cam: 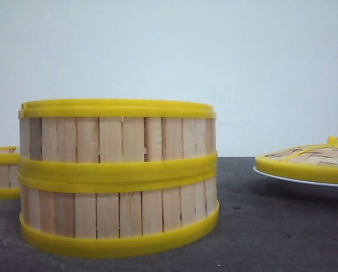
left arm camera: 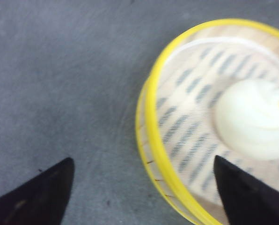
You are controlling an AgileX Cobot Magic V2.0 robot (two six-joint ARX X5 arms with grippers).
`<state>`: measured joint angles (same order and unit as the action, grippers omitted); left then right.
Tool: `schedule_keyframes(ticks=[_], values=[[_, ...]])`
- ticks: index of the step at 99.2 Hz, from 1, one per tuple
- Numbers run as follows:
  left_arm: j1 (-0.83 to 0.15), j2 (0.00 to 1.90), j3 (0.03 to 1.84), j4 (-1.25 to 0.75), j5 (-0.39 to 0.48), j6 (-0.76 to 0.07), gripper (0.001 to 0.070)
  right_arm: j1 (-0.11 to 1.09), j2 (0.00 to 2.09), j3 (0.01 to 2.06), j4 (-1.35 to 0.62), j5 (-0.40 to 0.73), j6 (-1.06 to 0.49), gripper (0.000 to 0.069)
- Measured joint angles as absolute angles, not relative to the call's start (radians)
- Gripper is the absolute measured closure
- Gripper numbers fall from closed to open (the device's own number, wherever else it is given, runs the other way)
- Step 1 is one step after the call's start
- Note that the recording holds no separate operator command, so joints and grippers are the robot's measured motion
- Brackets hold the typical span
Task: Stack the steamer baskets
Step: 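Reach the left gripper to the outermost bun basket and grasp its rim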
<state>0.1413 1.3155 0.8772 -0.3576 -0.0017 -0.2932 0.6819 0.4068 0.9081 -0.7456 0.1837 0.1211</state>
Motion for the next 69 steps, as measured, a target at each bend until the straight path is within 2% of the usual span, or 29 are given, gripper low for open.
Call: schedule_keyframes(ticks=[7,14,50,58,69], values=[[0.149,1.343,0.877,-0.34,-0.002,-0.304,0.0246,0.682,0.407,0.908,-0.745,0.184,0.121,0.0297],[0.15,1.367,0.877,-0.316,0.0,-0.317,0.0275,0.682,0.407,0.908,-0.745,0.184,0.121,0.0297],[0.148,1.514,0.893,-0.259,0.033,-0.374,0.0304,0.682,0.407,0.908,-0.745,0.185,0.121,0.0297],[0.148,1.535,0.918,-0.26,0.041,-0.379,0.0369,0.682,0.407,0.908,-0.745,0.188,0.122,0.0307],[0.139,1.538,0.938,-0.256,0.046,-0.382,0.0521,0.682,0.407,0.908,-0.745,0.188,0.121,0.0355]])
